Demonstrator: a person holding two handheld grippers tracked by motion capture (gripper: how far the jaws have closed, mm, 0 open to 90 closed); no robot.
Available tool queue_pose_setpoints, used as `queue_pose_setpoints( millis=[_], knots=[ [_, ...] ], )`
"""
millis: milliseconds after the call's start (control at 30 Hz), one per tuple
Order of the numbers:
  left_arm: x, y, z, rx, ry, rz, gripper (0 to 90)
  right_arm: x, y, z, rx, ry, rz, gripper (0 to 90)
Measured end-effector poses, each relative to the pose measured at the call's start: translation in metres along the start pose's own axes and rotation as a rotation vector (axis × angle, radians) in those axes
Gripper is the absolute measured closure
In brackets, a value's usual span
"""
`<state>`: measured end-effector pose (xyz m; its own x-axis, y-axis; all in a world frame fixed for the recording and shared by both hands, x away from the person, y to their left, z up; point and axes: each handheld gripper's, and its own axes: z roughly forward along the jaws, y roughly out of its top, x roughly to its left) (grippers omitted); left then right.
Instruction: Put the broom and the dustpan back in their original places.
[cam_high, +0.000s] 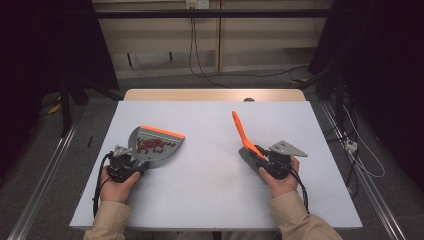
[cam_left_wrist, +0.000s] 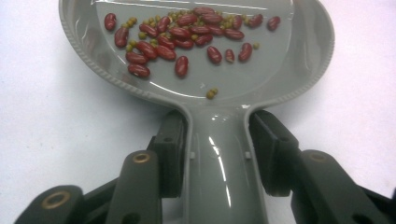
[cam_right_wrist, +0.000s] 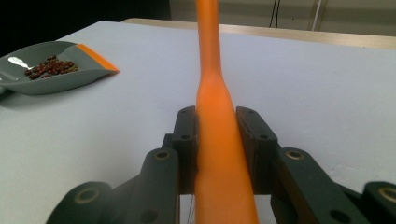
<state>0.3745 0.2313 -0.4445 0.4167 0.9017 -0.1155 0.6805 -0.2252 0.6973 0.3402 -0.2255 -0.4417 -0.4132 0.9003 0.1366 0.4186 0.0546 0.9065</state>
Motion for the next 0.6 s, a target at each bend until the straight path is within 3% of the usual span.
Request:
queue_pose_setpoints(
  millis=[267,600],
  knots=[
    [-0.008,-0.004,-0.002,0.001,-0.028,0.008,51.4,-0.008,-0.002,-0.006,-0.002,-0.028,0.012,71.2],
    [-0.011,-0.006,-0.004,-0.006,-0.047,0.014,50.1,-0.016,-0.007,-0.02,-0.009,-0.085,0.02,70.3]
  ],
)
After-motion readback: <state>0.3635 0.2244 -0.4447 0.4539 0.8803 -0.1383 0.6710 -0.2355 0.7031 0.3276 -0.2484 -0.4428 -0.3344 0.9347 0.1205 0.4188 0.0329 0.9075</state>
